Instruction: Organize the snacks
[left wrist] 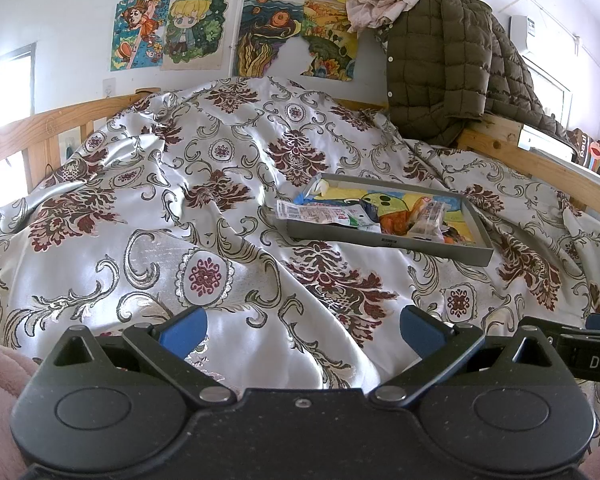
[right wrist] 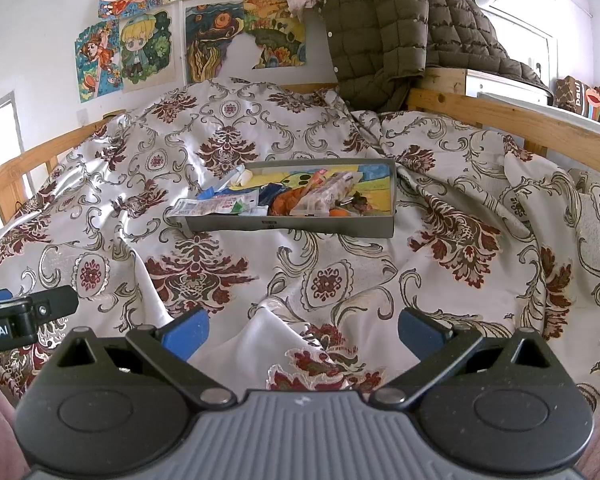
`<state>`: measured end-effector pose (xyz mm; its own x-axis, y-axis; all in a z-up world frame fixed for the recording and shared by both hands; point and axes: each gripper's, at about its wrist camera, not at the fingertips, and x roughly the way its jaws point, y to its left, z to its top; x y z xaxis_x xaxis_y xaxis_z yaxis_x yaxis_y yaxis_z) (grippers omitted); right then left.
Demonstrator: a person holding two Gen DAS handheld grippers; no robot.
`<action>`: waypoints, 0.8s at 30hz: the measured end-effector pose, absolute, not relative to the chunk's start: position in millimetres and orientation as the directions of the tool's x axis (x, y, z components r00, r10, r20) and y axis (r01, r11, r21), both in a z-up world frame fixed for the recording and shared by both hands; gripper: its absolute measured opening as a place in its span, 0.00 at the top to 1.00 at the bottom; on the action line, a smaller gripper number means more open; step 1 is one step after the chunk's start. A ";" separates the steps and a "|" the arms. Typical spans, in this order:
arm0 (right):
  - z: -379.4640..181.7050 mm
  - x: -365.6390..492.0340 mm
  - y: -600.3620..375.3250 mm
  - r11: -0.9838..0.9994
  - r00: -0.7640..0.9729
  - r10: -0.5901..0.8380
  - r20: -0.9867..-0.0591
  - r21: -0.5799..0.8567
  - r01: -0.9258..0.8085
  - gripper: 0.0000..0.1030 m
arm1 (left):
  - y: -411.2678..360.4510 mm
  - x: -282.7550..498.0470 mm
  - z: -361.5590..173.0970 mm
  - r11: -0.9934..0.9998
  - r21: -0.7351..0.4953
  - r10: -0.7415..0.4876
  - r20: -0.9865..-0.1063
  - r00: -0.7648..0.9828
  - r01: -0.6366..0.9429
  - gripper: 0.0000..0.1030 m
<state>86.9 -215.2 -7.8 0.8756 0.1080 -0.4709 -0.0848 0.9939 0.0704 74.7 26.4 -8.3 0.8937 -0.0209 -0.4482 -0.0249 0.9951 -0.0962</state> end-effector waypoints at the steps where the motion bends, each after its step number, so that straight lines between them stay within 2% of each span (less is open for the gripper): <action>1: -7.6 86.8 -214.8 0.994 0.875 0.108 -0.471 0.071 -0.084 0.00 | 26.4 74.7 -8.3 0.995 -0.096 -0.021 -0.448 0.894 -0.025 0.01; 17: -7.0 87.2 -214.5 0.994 0.874 0.108 -0.473 0.070 -0.084 0.00 | 29.8 73.6 -10.1 0.996 -0.070 0.016 -0.464 0.885 -0.054 0.01; 24: -6.6 87.1 -214.3 0.994 0.874 0.107 -0.474 0.070 -0.084 0.00 | 34.0 73.0 -10.6 0.995 -0.093 -0.005 -0.478 0.878 -0.045 0.01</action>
<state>87.1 -214.3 -6.6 0.8737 0.1073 -0.4744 -0.0843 0.9940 0.0696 73.0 34.0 -10.6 0.8782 -0.0050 -0.4783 -0.0451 0.9946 -0.0932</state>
